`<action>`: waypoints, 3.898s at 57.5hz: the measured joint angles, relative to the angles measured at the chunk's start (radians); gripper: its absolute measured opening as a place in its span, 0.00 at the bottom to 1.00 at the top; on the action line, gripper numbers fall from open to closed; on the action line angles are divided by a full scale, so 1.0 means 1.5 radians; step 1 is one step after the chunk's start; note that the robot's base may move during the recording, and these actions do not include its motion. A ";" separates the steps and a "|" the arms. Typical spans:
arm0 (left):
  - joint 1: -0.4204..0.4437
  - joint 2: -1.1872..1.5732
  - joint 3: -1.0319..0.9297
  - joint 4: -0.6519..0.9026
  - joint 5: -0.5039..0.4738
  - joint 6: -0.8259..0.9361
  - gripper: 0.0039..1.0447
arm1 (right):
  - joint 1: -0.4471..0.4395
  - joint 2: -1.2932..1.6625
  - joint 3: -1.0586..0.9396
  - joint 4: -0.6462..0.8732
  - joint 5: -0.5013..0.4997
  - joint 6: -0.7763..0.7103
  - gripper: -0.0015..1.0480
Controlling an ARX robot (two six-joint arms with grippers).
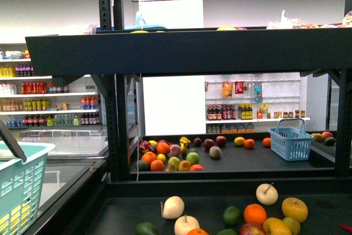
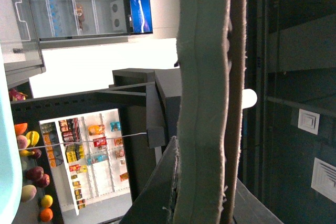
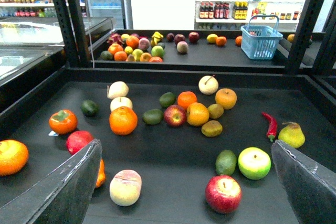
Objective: Pick lemon from shelf
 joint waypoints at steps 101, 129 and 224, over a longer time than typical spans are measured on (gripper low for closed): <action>0.077 -0.047 -0.137 0.006 0.059 0.046 0.93 | 0.000 0.000 0.000 0.000 0.000 0.000 0.93; 0.101 -0.191 -0.209 -0.098 0.071 0.122 0.93 | 0.000 -0.001 0.000 0.000 -0.001 0.000 0.93; -0.192 -1.366 -0.765 -0.920 -0.033 1.041 0.02 | -0.001 -0.001 0.000 0.000 -0.001 0.000 0.93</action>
